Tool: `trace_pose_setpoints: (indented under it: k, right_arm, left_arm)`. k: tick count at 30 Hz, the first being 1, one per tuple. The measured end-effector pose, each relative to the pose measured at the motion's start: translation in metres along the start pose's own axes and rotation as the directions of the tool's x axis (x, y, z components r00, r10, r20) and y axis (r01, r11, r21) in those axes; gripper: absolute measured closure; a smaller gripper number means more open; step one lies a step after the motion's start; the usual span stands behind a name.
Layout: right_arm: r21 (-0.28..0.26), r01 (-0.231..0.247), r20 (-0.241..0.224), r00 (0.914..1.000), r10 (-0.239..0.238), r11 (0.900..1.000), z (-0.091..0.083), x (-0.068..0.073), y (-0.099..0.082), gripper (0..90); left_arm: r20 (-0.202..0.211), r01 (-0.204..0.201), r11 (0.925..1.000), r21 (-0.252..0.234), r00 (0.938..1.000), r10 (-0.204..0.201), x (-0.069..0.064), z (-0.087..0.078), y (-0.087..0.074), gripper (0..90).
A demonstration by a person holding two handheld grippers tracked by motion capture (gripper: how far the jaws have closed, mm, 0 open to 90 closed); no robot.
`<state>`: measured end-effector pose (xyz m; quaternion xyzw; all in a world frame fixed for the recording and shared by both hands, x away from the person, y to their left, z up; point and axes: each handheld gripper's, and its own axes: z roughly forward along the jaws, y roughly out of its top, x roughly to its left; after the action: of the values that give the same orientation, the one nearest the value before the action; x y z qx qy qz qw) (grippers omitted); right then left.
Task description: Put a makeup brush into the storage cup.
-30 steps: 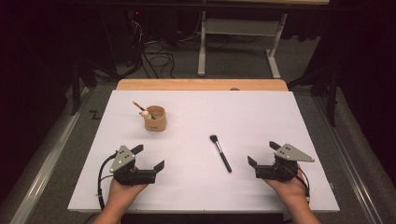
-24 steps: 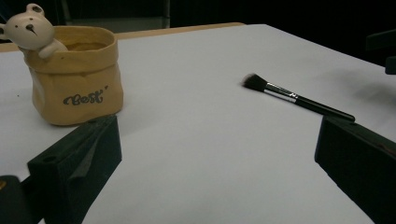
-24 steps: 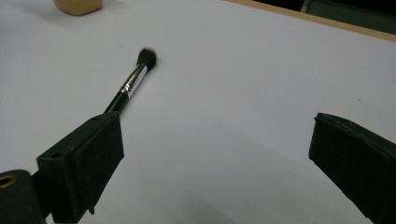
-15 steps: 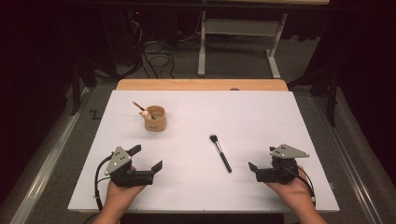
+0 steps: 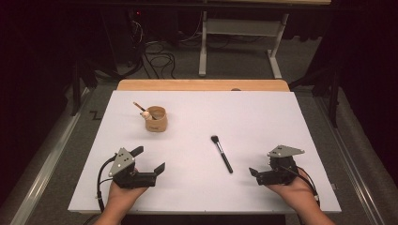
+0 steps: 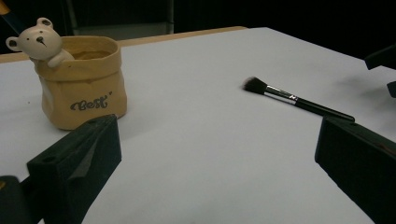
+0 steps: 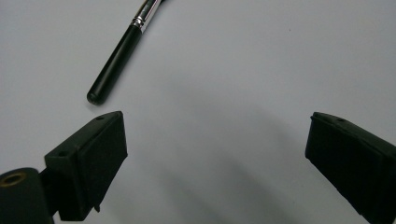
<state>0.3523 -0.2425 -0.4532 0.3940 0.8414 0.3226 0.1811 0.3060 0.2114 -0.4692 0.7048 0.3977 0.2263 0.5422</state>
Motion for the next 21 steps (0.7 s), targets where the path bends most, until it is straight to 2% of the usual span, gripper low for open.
trace_pose_setpoints:
  k: [4,10,17,21]
  right_arm:
    - [0.023,-0.012,-0.004,0.9999,0.012,0.9997,-0.0001,-0.0005,0.0007,7.8]
    - [0.079,0.016,-0.028,0.9995,-0.014,0.9968,0.0024,0.0018,0.0030,8.6]
    - [0.156,0.051,-0.042,0.9981,-0.045,0.9865,0.0037,0.0052,0.0058,10.3]
    - [0.192,0.055,-0.046,0.9979,-0.047,0.9798,0.0036,0.0056,0.0075,12.6]
  left_arm:
    - [0.006,-0.007,1.0000,0.004,1.0000,0.007,-0.0009,0.0014,-0.0004,1.4]
    - [0.003,-0.023,0.9997,0.012,0.9997,0.023,-0.0037,0.0017,-0.0003,1.3]
    - [0.008,-0.027,0.9996,0.011,0.9996,0.027,-0.0053,0.0023,-0.0006,1.3]
    - [0.003,-0.039,0.9991,0.015,0.9993,0.039,-0.0066,0.0023,-0.0004,1.3]
